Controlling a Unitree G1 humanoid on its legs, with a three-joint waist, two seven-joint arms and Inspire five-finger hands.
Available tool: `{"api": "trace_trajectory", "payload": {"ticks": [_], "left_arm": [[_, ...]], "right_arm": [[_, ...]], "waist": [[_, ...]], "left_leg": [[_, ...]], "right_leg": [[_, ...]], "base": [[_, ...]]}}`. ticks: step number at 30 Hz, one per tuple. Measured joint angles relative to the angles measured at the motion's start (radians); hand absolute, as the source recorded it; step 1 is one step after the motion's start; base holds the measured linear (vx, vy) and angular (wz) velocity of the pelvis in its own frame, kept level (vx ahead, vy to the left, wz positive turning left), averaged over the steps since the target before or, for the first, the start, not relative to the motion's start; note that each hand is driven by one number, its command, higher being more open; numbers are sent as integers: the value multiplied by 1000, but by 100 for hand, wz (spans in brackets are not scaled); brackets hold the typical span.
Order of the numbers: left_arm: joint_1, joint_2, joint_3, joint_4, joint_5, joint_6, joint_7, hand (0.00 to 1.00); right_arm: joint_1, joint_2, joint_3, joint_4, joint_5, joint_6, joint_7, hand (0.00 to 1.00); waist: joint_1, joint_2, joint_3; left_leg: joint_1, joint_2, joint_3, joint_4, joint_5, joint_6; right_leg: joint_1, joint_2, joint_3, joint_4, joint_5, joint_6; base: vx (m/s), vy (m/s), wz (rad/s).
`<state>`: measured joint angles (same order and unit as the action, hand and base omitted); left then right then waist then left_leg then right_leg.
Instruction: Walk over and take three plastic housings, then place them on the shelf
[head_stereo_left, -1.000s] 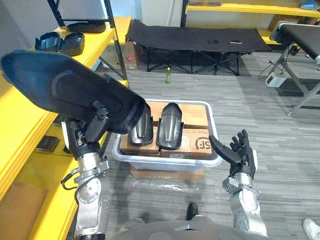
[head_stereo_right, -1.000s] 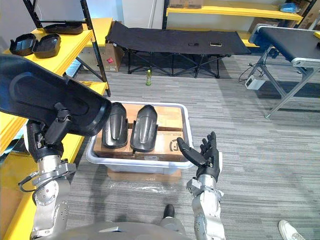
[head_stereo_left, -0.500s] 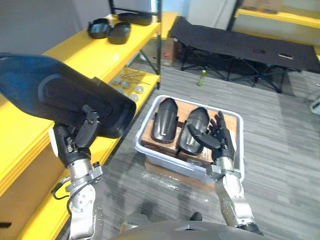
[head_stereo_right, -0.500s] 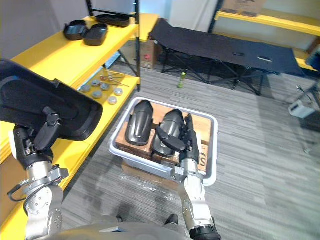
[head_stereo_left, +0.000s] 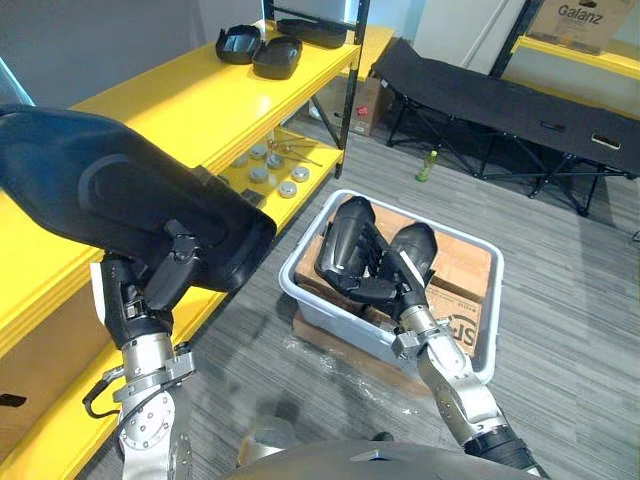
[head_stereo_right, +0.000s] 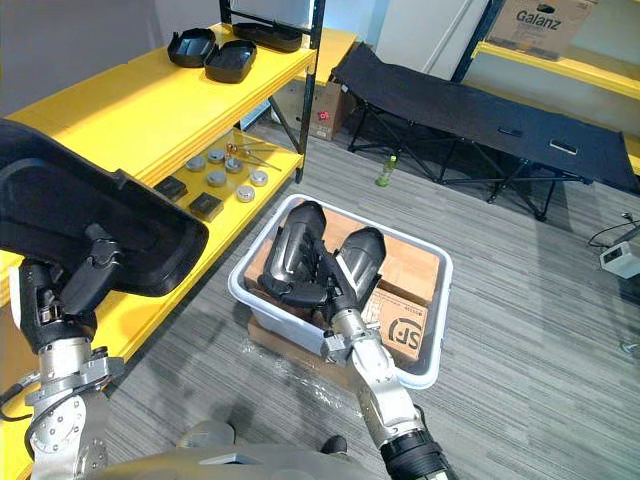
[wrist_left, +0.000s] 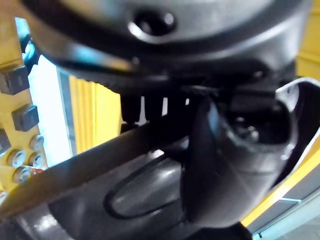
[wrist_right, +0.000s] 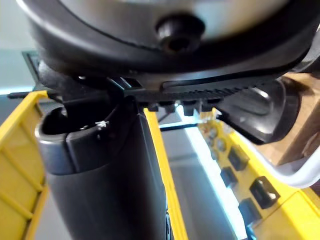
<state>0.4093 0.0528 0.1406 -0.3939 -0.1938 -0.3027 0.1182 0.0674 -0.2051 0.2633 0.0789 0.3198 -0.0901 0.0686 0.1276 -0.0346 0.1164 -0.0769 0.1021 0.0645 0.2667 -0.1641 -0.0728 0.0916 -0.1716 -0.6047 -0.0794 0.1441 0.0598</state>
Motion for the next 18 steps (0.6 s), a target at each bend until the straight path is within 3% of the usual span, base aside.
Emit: {"api": "trace_trajectory", "payload": {"ticks": [2,3,4,5,6,7,10,13,15,18], "left_arm": [[-32,10,-41,10,0,0,-13,0],[-43,24,-68,15,0,0,-16,0],[-52,31,-100,26,0,-1,-24,0],[-52,31,-115,28,0,-1,-29,0],[-46,32,-134,33,0,-1,-36,0],[-36,32,-137,33,-1,-1,-38,0],[-17,36,-132,33,-7,-1,-39,0],[-17,47,-133,34,-9,-1,-62,0],[-21,87,-135,37,-9,-1,-92,0],[-38,111,-139,39,-11,-1,-127,0]], "right_arm": [[32,-3,-45,-2,-3,0,11,100],[64,-2,-71,-17,-11,0,11,100],[99,-5,-102,-32,-22,-2,14,100],[113,-6,-116,-38,-21,-2,15,100],[130,-8,-136,-39,-21,-3,22,100],[140,-3,-137,-39,-21,-4,29,100],[146,17,-112,-39,-42,-6,39,100],[153,24,-92,-40,-40,-6,38,100],[164,41,-86,-43,-41,-6,22,100],[172,45,-81,-46,-42,-15,-5,100]], "waist": [[-11,3,6],[-31,2,7],[-58,6,8],[-65,14,11],[-64,21,19],[-63,20,20],[-53,16,23],[-54,16,24],[-85,16,24],[-92,17,23]], "left_leg": [[-7,52,148,-5,-7,12],[-6,92,268,-9,-2,17],[0,106,343,-36,29,19],[6,102,352,-59,66,13],[26,76,346,-102,109,-5],[38,60,349,-126,122,-1],[60,40,361,-145,122,3],[65,17,329,-170,114,17],[47,-6,247,-176,122,28],[31,-37,162,-215,169,19]], "right_leg": [[18,-7,-59,0,-8,1],[32,-16,-111,1,-18,11],[34,-37,-160,28,-33,22],[33,-47,-173,42,-36,27],[30,-70,-178,64,-40,32],[31,-81,-175,64,-39,33],[31,-100,-157,71,-36,37],[29,-131,-153,133,-91,40],[-4,-131,-22,223,-186,35],[-20,-129,84,273,-235,16]], "base": [[-31,36,85],[28,27,126],[53,46,132],[82,120,93],[68,200,37],[77,233,13],[55,144,-9],[31,81,31],[1,44,97],[45,5,103]]}}
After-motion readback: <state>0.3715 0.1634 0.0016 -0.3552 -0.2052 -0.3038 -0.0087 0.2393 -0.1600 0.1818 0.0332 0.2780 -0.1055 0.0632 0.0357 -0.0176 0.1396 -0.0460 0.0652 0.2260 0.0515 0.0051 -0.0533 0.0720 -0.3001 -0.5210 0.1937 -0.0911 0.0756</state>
